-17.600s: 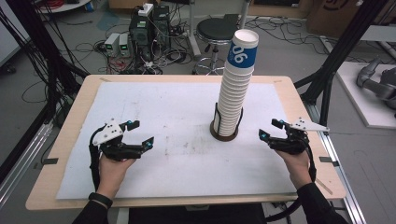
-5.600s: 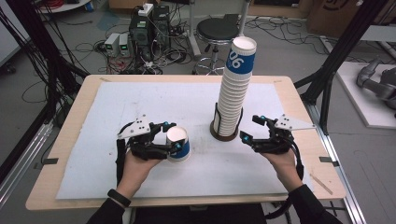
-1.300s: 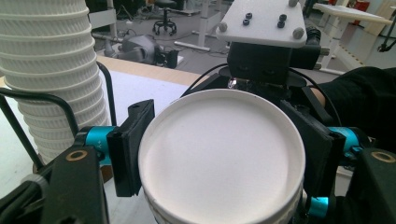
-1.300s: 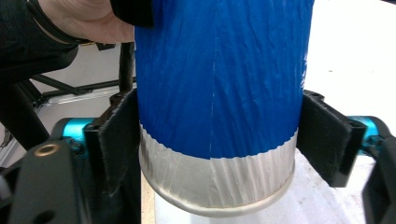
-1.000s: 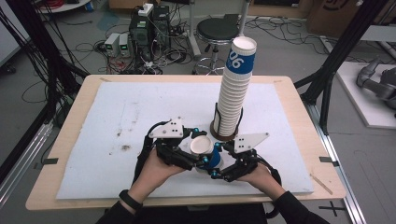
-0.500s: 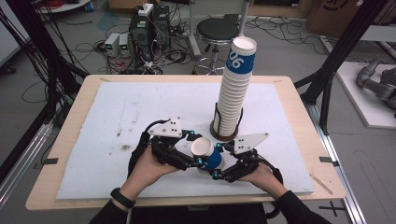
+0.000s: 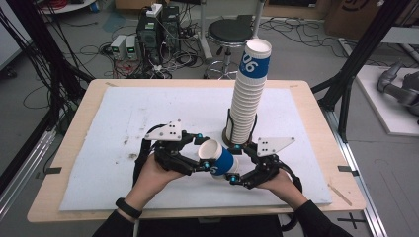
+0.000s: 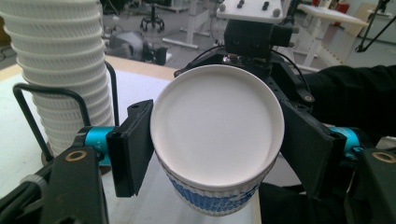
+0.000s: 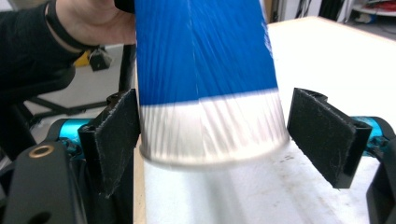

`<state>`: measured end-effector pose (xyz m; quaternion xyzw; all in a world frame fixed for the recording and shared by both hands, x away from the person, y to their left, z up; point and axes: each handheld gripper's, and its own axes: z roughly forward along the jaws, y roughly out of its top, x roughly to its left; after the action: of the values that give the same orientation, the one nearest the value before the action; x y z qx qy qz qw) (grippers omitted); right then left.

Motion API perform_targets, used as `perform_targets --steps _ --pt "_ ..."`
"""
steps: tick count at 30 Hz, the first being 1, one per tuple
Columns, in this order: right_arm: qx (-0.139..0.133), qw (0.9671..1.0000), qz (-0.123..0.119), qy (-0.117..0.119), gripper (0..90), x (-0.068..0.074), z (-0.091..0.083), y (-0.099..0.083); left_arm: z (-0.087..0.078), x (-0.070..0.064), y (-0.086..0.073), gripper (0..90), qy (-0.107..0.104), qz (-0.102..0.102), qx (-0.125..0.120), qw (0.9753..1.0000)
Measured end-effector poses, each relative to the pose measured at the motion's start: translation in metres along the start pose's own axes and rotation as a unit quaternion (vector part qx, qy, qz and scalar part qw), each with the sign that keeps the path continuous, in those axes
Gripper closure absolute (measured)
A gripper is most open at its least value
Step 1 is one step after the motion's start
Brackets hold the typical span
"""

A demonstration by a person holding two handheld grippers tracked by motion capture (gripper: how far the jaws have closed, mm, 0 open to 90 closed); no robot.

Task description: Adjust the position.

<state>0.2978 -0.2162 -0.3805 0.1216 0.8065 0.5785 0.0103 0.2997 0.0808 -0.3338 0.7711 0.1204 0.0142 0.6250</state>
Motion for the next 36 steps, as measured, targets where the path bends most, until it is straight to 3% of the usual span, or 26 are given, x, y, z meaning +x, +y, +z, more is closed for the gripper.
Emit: perform_targets --steps 7,13,17,21,28,36 --pt "-0.024 0.9995 0.022 -0.007 18.0 -0.002 -0.004 0.001 -0.007 0.002 -0.001 30.0 0.007 -0.003 -0.049 0.9988" --pt "-0.048 0.998 0.04 -0.009 15.9 -0.002 -0.002 0.001 -0.004 0.002 -0.008 30.2 0.003 -0.028 -0.101 0.9945" --pt "-0.052 0.9977 0.042 -0.003 15.5 -0.002 0.0 0.001 -0.001 0.002 -0.011 30.3 -0.004 -0.029 -0.109 0.9936" --pt "-0.046 0.9982 0.037 0.001 18.2 -0.002 -0.001 0.002 0.0 0.002 -0.011 30.2 -0.006 -0.026 -0.105 0.9941" --pt "-0.036 0.9992 0.018 0.002 22.8 -0.002 -0.005 0.003 -0.003 0.002 -0.006 29.7 -0.011 -0.027 -0.07 0.9971" --pt "-0.012 0.9999 0.004 0.0 23.2 -0.001 -0.006 0.005 -0.003 0.003 -0.002 28.0 -0.012 -0.028 0.0 0.9995"
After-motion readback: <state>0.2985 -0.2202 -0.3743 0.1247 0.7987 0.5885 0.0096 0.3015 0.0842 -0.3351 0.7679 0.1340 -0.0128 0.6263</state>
